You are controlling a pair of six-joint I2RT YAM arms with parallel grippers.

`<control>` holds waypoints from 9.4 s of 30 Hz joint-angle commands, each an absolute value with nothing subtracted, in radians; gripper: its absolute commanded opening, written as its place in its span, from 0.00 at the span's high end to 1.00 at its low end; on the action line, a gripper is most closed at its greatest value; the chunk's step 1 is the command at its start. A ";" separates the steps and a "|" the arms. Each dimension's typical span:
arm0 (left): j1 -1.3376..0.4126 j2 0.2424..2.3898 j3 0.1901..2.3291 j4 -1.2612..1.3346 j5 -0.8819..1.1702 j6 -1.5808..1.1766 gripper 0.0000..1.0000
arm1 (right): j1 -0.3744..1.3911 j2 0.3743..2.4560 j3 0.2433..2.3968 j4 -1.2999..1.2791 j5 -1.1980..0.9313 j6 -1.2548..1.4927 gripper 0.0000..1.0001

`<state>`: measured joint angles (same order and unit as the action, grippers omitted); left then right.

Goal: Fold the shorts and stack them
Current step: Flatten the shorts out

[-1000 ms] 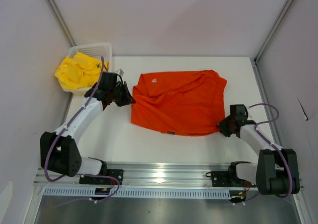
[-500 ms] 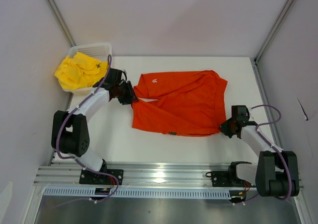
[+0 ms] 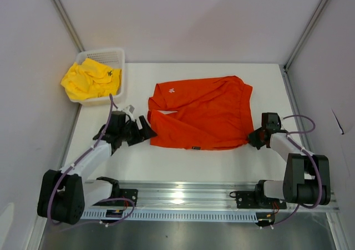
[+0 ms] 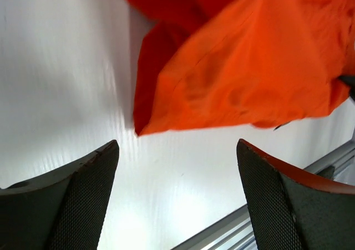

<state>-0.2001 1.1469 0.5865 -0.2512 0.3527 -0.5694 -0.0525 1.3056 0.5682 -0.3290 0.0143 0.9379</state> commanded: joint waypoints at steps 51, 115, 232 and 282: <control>-0.251 0.664 0.230 0.041 0.520 -0.759 1.00 | -0.064 1.197 0.644 -0.472 -0.012 0.865 1.00; 0.129 1.242 1.518 -0.094 0.745 -0.896 1.00 | -0.075 1.419 1.650 -0.308 -0.452 1.040 1.00; -0.914 1.540 0.839 -0.155 -0.011 -0.624 0.20 | -0.181 1.650 1.092 -0.374 -0.006 0.439 0.51; -0.989 1.192 0.802 -0.437 -0.256 -0.572 0.27 | -0.216 1.696 1.124 -0.387 -0.169 0.492 0.47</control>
<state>-0.9279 1.1934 0.7975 -0.3916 -0.1829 -0.5747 -0.2142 1.6444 1.0962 -0.4454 -0.0795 0.4717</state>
